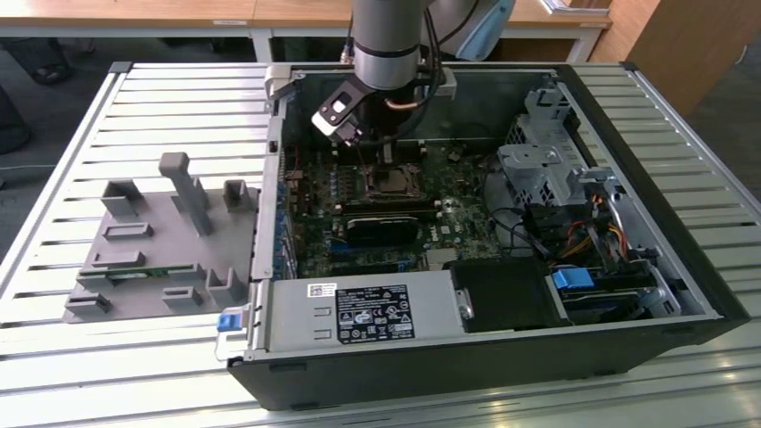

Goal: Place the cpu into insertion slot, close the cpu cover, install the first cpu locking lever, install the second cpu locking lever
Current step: 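Close the cpu cover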

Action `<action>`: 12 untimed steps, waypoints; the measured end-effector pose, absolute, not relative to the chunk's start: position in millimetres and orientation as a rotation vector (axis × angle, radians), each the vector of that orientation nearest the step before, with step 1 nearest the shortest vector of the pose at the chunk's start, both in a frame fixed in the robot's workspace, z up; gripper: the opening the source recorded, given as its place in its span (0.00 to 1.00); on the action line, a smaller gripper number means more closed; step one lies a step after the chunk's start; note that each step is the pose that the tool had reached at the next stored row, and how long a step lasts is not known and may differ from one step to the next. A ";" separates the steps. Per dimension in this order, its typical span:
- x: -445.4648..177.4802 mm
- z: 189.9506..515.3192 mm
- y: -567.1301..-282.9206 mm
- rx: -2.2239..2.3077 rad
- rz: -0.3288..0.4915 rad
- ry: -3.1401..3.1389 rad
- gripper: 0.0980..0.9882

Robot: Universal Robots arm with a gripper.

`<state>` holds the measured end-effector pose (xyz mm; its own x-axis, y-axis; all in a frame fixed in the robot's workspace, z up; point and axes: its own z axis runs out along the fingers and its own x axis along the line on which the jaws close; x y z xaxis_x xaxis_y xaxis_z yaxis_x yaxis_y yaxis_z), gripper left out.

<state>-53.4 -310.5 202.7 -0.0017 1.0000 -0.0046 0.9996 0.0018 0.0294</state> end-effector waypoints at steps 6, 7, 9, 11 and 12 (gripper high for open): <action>-53.3 199.2 -310.6 2.202 0.025 2.207 0.01; -52.9 198.8 -310.6 2.201 0.025 2.207 0.01; -50.8 198.3 -310.2 2.201 0.028 2.208 0.01; -48.8 198.4 -310.3 2.202 0.028 2.208 0.01; -48.3 198.7 -310.3 2.202 0.029 2.208 0.01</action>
